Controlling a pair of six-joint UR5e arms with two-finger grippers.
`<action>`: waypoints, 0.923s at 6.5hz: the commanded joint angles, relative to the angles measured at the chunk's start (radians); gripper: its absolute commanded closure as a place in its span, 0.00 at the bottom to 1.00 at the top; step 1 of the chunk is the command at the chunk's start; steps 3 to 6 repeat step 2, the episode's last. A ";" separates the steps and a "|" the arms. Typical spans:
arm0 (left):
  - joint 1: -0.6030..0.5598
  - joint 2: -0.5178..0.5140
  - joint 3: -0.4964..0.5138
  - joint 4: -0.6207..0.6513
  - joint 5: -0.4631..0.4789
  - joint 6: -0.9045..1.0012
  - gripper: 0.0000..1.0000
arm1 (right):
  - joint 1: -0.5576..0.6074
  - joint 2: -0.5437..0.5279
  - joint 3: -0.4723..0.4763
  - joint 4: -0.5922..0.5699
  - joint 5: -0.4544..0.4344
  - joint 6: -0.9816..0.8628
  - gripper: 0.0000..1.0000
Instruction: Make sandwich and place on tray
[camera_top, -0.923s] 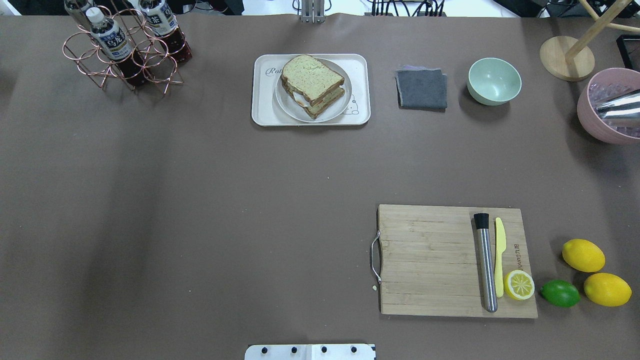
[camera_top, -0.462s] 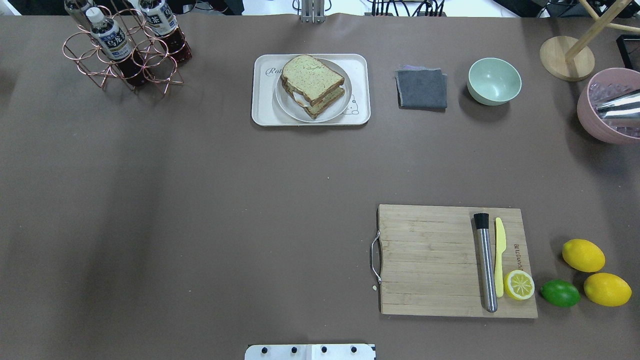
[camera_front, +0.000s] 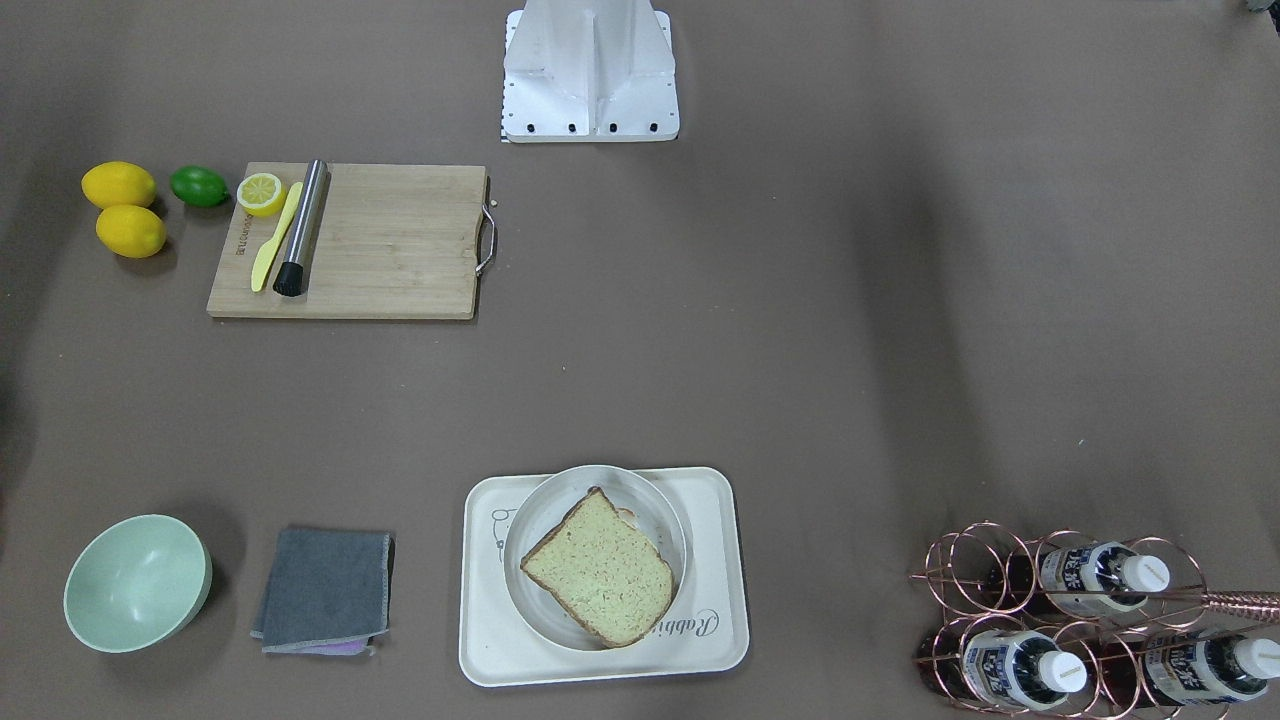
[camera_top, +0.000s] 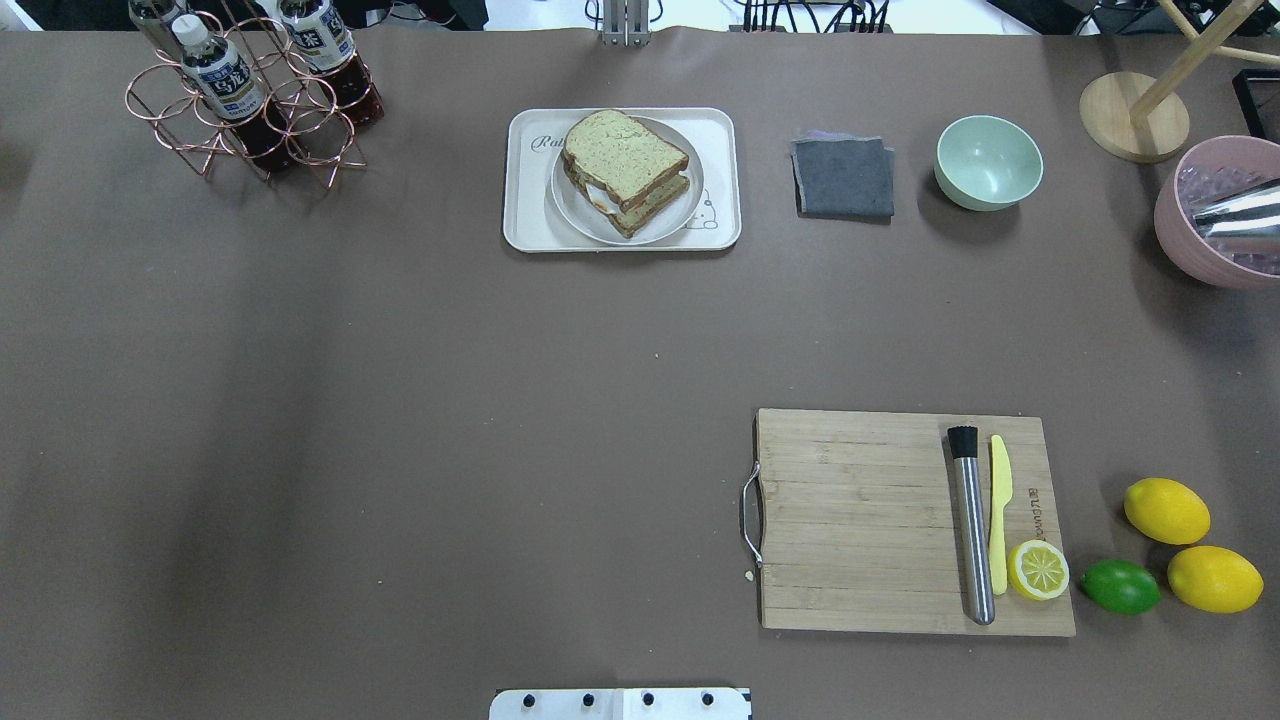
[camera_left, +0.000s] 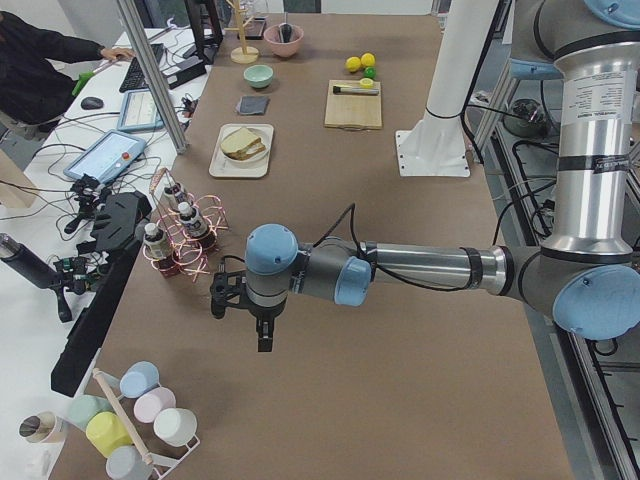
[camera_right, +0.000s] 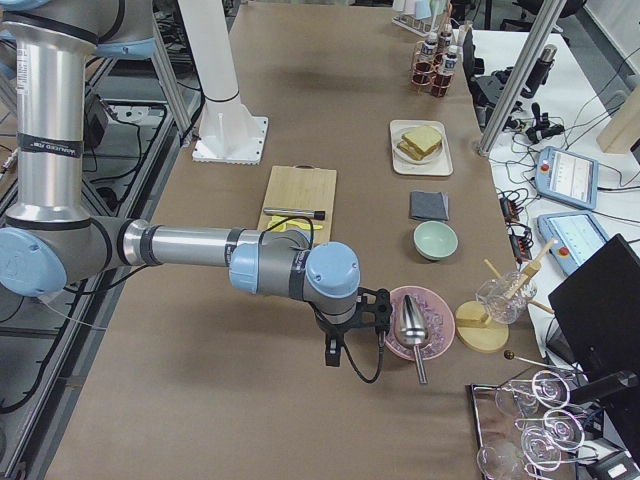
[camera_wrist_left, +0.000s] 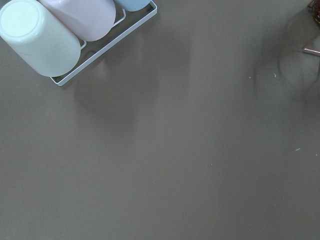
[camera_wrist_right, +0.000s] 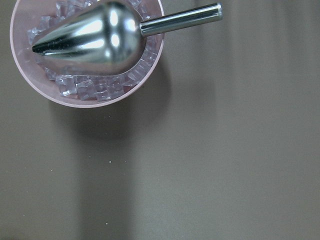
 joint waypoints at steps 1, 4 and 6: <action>0.000 0.002 0.000 0.000 0.000 0.000 0.02 | 0.006 -0.003 0.001 0.000 0.000 -0.001 0.00; 0.000 0.002 -0.001 0.000 0.000 0.000 0.02 | 0.007 -0.005 0.001 0.000 -0.001 -0.001 0.00; 0.000 0.002 -0.001 0.000 0.000 0.000 0.02 | 0.007 -0.005 0.001 0.000 -0.001 -0.001 0.00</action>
